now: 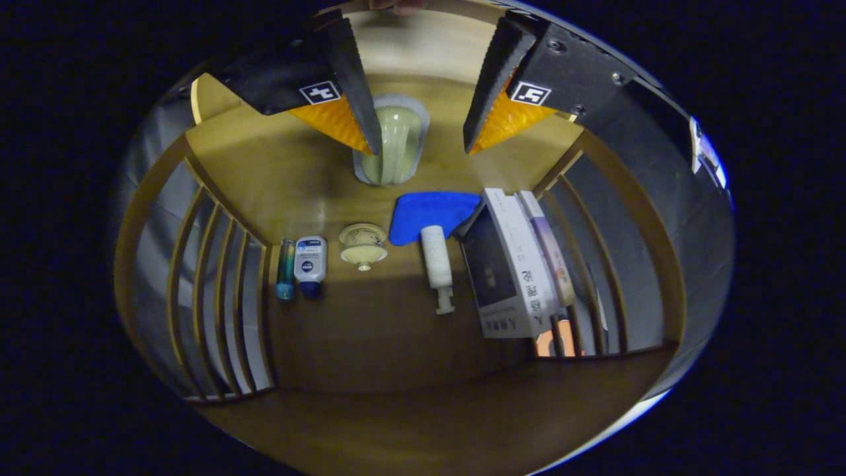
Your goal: Pull open the drawer, take out the items inside it, and place them on the countertop above the cabinet.
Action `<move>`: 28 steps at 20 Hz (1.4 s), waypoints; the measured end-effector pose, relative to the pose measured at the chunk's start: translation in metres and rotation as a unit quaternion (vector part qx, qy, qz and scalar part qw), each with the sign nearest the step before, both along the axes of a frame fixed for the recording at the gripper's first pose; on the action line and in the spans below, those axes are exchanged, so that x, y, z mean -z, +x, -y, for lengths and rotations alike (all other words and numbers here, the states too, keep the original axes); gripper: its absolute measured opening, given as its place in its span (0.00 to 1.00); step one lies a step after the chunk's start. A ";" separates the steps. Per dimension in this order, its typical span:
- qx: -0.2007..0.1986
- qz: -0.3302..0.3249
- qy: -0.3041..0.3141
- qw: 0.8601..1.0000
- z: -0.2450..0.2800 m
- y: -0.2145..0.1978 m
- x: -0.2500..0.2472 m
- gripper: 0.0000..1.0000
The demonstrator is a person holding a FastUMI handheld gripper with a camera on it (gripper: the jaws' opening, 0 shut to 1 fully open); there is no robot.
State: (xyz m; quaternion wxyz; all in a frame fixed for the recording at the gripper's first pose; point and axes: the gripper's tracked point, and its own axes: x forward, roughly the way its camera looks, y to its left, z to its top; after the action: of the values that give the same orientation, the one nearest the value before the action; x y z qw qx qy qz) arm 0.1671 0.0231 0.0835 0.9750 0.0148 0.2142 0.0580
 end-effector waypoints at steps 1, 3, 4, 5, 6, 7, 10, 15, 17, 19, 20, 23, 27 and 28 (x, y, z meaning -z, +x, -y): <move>-0.001 0.014 0.001 1.000 0.000 -0.013 0.001 0.79; -0.005 0.038 0.002 0.999 0.000 -0.040 0.003 0.83; -0.010 0.049 -0.001 0.999 -0.001 -0.052 0.005 0.87; -0.006 0.060 -0.005 0.998 0.003 -0.062 0.006 0.91; -0.004 0.075 -0.009 0.997 0.005 -0.076 0.007 0.91; 0.000 0.086 -0.012 0.996 0.007 -0.087 0.009 0.92; 0.009 0.115 -0.016 0.993 0.012 -0.121 0.022 0.92; 0.025 0.131 -0.020 0.991 0.021 -0.167 0.056 0.92; 0.034 0.138 -0.021 0.990 0.023 -0.180 0.071 0.92; 0.045 0.140 -0.023 0.989 0.026 -0.187 0.087 1.00; 0.047 0.137 -0.024 0.989 0.027 -0.191 0.096 1.00; 0.052 0.125 -0.012 0.991 0.027 -0.192 0.118 1.00; 0.057 0.112 0.004 0.992 0.030 -0.187 0.133 1.00; 0.057 0.109 0.008 0.992 0.030 -0.186 0.136 1.00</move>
State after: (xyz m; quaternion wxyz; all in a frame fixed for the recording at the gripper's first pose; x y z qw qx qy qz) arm -0.0186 -0.0067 -0.0529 0.9940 0.0284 0.1051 0.0054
